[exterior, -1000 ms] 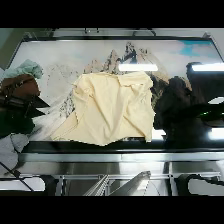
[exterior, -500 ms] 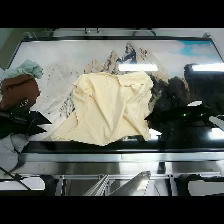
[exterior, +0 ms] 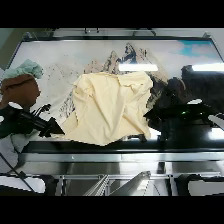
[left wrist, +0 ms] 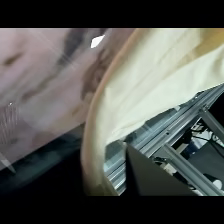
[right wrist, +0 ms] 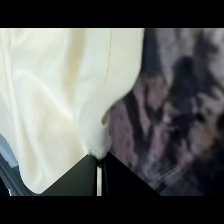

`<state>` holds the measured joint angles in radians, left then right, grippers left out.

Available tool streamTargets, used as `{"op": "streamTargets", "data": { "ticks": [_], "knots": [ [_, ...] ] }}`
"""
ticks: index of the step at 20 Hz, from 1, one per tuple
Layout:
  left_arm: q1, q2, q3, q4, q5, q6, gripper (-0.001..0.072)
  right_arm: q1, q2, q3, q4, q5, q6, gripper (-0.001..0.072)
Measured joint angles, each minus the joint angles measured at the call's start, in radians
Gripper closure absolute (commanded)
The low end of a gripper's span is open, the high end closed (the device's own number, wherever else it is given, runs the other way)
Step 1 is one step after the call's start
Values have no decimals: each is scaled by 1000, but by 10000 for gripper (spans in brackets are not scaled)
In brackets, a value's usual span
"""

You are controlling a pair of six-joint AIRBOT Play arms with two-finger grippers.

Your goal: Fold the shirts.

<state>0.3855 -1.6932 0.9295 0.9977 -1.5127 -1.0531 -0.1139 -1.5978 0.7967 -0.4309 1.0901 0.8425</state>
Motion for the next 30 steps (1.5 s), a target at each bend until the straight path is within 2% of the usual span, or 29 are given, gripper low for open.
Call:
{"op": "streamTargets", "data": {
  "ticks": [4, 7, 10, 14, 17, 20, 23, 25, 28, 30],
  "knots": [
    [-68, -15, 101, -21, -43, 8, 687, -14, 36, 0, 3, 32, -6, 691],
    [-71, 29, 180, -141, -106, 36, 687, -71, 117, 7, 5, 77, -7, 691],
    [-42, 109, 266, -423, -207, 77, 687, -173, 265, 40, 78, 159, -23, 692],
    [3, 272, 415, -865, -291, 105, 687, -333, 539, 164, 329, 222, -53, 691],
    [58, 402, 545, -1159, -324, 113, 687, -444, 719, 314, 468, 184, -66, 691],
    [150, 522, 651, -1324, -327, 111, 687, -536, 856, 459, 513, 114, -70, 692],
    [282, 624, 713, -1397, -321, 68, 688, -582, 940, 546, 506, 20, -78, 692],
    [376, 674, 726, -1382, -290, 45, 687, -595, 962, 574, 472, -23, -78, 692],
    [436, 719, 669, -1262, -229, 17, 687, -586, 935, 589, 419, 0, -51, 691],
    [391, 718, 586, -1146, -197, 14, 686, -534, 879, 573, 376, 40, -31, 691]
  ]
}}
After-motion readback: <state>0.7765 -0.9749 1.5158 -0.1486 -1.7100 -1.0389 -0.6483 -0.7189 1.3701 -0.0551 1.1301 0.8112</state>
